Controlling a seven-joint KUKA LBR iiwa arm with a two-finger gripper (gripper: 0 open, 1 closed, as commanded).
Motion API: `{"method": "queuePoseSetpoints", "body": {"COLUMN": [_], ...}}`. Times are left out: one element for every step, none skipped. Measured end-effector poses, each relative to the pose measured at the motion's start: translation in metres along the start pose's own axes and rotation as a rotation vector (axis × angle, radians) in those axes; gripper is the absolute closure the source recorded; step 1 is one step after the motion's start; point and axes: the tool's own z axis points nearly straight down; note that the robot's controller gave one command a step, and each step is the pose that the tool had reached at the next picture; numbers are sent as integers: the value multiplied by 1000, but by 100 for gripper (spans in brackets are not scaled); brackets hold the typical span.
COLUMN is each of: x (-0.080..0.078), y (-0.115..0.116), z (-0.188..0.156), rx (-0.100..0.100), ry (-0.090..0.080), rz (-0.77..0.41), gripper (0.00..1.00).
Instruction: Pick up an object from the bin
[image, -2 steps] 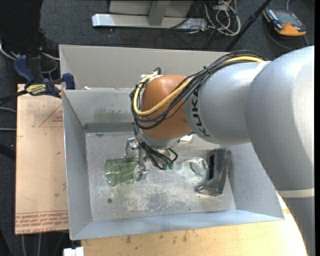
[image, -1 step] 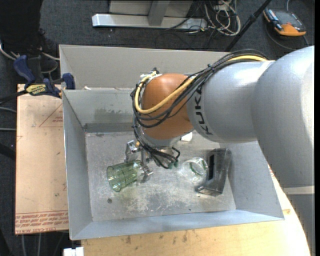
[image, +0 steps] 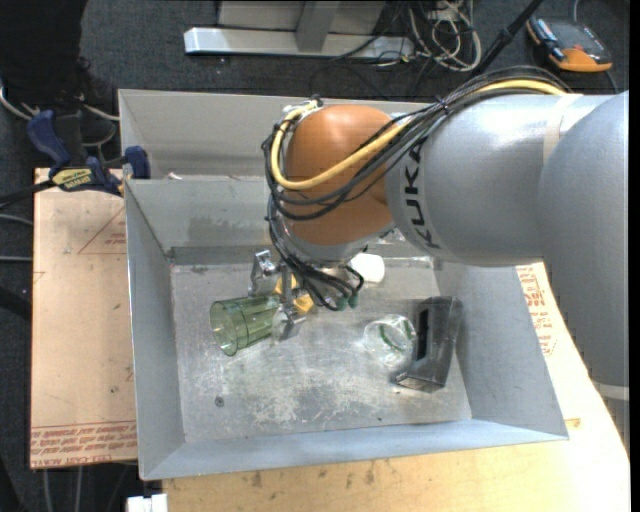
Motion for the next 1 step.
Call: {"method": "queuePoseSetpoints", "body": {"x": [-11], "y": [-1], "z": [-140], "rx": [1], "ry": [-5], "rz": [37], "gripper": [100]}}
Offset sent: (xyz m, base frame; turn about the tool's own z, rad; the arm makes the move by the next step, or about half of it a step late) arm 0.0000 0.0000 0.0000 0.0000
